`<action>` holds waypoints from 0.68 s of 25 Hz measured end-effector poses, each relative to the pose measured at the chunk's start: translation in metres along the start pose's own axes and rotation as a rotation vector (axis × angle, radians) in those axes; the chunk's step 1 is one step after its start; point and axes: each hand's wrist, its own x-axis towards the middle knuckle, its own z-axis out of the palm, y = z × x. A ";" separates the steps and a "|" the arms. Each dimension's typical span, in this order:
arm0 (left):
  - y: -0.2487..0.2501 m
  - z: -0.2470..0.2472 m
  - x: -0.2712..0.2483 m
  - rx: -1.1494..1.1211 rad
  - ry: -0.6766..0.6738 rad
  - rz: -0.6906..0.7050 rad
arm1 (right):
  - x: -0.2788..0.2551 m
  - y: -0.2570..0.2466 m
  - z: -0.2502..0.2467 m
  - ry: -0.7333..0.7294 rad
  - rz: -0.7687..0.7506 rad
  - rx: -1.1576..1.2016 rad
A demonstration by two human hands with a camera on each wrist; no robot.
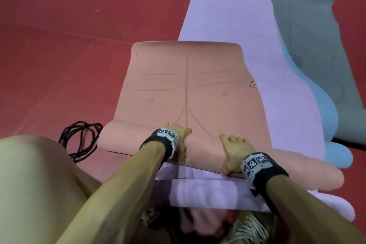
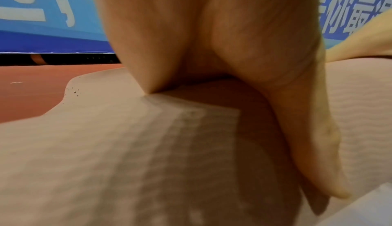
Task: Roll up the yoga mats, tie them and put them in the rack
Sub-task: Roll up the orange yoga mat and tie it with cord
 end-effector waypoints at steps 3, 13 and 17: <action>0.001 0.011 -0.003 0.056 0.046 0.015 | 0.008 0.001 -0.006 -0.040 -0.009 0.002; 0.015 0.050 -0.020 0.287 0.299 0.029 | 0.033 0.014 -0.033 -0.373 -0.016 0.206; 0.016 0.034 -0.015 0.235 0.225 0.035 | 0.024 0.013 -0.019 -0.291 0.016 0.264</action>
